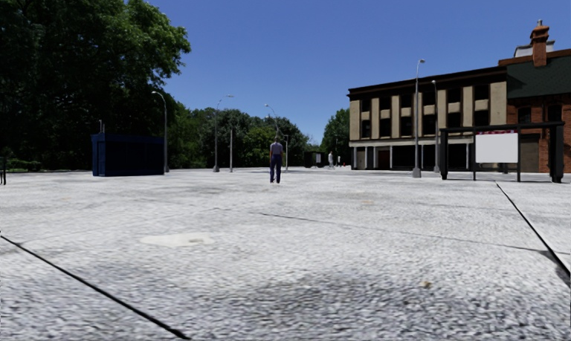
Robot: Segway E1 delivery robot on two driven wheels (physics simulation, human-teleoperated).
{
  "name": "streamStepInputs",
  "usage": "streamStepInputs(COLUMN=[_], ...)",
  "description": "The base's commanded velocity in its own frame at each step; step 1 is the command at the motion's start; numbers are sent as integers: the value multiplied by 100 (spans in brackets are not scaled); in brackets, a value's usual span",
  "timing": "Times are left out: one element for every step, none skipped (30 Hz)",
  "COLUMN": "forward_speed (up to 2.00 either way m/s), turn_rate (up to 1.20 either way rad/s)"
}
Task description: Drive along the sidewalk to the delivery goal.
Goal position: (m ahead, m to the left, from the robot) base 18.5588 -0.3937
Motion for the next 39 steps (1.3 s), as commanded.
streamStepInputs(forward_speed=[200, 200, 200, 200, 200, 200, 200, 200, 200, 200, 200, 200, 200, 200, 200, 200, 200, 200, 200, 200, 200, 200, 200, 200, 200, 200, 200, 200, 200, 200, 200, 200, 200, 200, 200, 200, 200, 200, 200], turn_rate=[0, 0, 0, 0, 0, 0, 0, 0, 0, 0, 0, 0, 0, 0, 0, 0, 0, 0, 0, 0, 0, 0, 0, 0, 0, 0, 0, 0, 0, 0, 0, 0, 0, 0, 0, 0, 0, 0, 0])
